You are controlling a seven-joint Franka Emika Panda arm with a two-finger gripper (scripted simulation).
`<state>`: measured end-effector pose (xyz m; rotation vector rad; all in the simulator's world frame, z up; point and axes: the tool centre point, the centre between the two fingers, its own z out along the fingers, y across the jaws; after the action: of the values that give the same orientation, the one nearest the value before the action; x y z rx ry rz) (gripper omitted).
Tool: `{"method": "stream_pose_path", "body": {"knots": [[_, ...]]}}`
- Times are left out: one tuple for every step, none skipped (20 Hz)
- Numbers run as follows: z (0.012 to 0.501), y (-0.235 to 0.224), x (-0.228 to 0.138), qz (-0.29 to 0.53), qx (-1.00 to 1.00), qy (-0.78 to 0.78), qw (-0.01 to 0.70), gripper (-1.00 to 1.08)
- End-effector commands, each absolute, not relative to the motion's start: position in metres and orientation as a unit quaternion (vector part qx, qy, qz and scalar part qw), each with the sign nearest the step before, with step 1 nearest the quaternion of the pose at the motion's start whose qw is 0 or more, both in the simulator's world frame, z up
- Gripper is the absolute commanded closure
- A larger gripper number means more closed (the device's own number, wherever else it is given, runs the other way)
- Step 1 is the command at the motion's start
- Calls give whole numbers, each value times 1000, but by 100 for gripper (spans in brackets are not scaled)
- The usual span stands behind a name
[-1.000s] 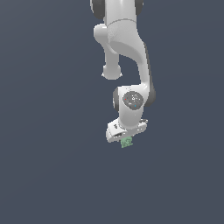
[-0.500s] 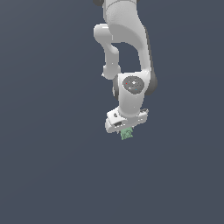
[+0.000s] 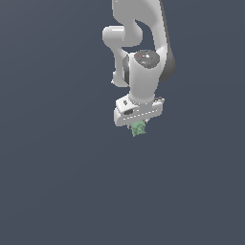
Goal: Pick up the object and move it to a goal position.
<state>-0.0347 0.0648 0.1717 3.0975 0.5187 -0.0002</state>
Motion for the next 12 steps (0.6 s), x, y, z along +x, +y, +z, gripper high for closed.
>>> {"method": "stream_pose_path", "body": {"knots": [[192,64,-46,0,986,165,1,108],[199,64,-50,0,986,165,1,108],[206,63,-54,0,986,165,1,108],[213,63,-58,0,986,165,0,108],[219,63,-61,0,986,165,0,108],[225,63,-64,0,986,165,0,108],[231,62,-67,0,986,165,0,108],[236,62,-70,0,986,165,0,108],[241,62,-72,0,986,165,0,108],[245,62,-74,0,986,165,0,108],[249,62,-76,0,986,165,0,108],[253,61,-78,0,986,165,0,108]]}}
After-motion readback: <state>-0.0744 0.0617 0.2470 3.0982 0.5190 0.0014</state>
